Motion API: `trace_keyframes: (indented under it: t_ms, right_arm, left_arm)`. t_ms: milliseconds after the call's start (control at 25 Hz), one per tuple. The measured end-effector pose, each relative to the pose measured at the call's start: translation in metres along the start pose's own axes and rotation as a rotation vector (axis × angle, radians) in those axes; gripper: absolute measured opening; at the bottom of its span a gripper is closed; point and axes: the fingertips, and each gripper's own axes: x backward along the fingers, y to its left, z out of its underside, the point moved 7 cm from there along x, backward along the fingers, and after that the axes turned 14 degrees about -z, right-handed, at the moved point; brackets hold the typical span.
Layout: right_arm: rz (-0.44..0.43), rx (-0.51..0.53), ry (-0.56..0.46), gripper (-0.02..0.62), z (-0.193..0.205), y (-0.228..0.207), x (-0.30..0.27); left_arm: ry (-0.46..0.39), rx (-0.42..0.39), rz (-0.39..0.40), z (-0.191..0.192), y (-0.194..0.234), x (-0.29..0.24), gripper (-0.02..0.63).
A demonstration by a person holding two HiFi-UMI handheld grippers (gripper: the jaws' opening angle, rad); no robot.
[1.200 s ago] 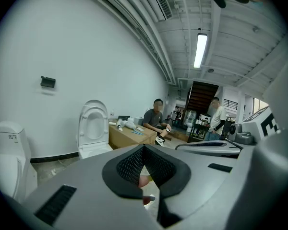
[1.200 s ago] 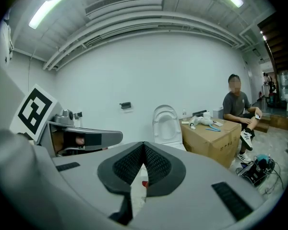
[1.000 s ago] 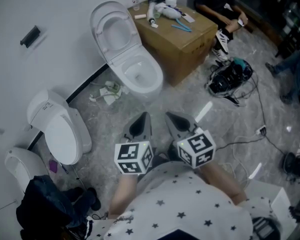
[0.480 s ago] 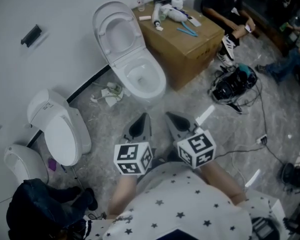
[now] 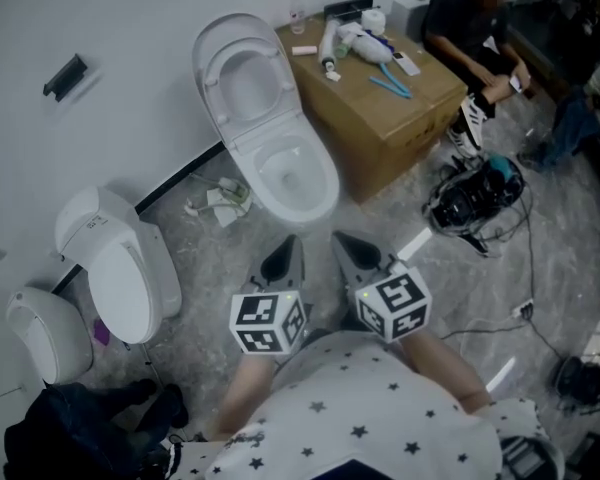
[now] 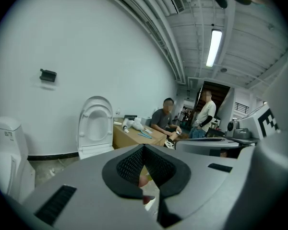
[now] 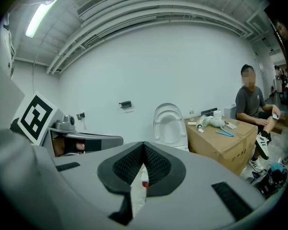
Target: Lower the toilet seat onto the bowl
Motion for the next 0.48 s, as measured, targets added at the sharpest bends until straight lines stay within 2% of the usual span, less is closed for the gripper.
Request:
trace_keyframes:
  t_ms: [480]
  right_arm:
    - [-0.031,0.005,0.015,0.006,-0.038,-0.081,-0.021]
  left_arm:
    - [0.000,0.025,-0.044,-0.039,-0.016,-0.072,-0.002]
